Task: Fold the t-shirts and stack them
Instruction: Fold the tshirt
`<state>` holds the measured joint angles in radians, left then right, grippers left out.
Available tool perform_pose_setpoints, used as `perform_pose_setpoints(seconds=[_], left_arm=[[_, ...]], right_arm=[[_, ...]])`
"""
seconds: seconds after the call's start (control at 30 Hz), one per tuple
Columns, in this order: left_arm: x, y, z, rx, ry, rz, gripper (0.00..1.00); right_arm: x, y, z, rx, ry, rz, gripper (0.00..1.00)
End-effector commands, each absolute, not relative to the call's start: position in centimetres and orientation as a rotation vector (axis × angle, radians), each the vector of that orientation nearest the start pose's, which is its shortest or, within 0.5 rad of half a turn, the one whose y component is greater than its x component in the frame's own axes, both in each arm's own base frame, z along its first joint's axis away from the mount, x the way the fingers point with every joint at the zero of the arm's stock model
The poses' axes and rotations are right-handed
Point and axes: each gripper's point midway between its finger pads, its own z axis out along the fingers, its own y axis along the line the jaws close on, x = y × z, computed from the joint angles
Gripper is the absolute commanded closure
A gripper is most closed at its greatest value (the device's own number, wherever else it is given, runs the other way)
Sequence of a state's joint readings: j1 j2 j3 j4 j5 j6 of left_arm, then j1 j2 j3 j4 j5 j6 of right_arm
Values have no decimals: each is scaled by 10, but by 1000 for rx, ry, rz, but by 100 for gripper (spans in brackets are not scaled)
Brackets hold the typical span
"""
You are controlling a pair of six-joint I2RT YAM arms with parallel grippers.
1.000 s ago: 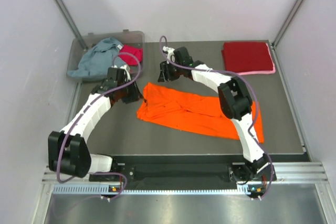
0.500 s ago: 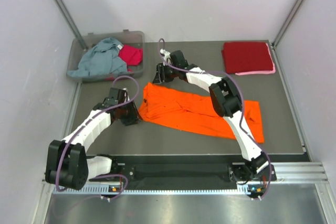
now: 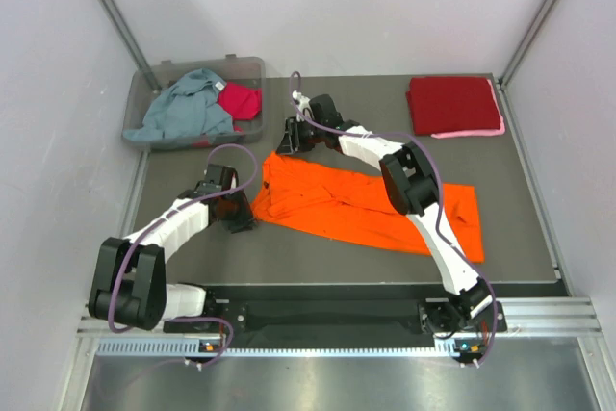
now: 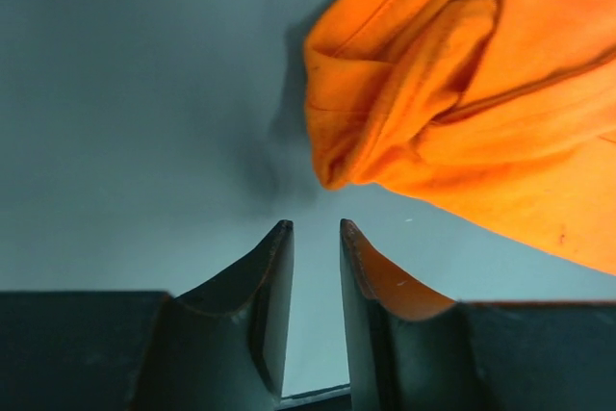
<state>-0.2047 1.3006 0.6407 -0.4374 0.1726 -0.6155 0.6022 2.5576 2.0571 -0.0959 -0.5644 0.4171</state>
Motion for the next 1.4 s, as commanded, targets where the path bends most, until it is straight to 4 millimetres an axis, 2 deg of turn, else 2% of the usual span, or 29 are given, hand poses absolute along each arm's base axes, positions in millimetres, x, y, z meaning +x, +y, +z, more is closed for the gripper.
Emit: perform_pose_setpoints(seconds=[0.0, 0.2, 0.4, 0.57, 0.73, 0.8, 0.87, 1.03, 1.17, 1.37], left_arm=[[259, -106, 35, -500, 2628, -485, 70], [261, -103, 29, -503, 2636, -450, 83], [264, -101, 27, -510, 2637, -431, 100], [269, -95, 32, -509, 2632, -379, 100], [282, -92, 66, -475, 2578, -357, 99], [286, -90, 85, -446, 2534, -353, 98], [288, -89, 102, -420, 2506, -355, 96], [290, -87, 129, -387, 2456, -355, 96], [292, -86, 143, -367, 2414, -359, 96], [289, -83, 149, -347, 2408, -337, 96]], right_arm=[[458, 468, 47, -612, 2197, 1217, 59], [447, 481, 44, -628, 2191, 1258, 58], [452, 483, 47, -606, 2177, 1260, 64], [459, 486, 52, -577, 2149, 1257, 73], [470, 485, 54, -520, 2137, 1234, 94], [477, 480, 50, -479, 2146, 1200, 99], [488, 473, 48, -422, 2149, 1150, 100], [504, 456, 46, -312, 2155, 1089, 100], [522, 438, 48, -232, 2155, 1012, 100], [555, 401, 48, -97, 2150, 967, 100]])
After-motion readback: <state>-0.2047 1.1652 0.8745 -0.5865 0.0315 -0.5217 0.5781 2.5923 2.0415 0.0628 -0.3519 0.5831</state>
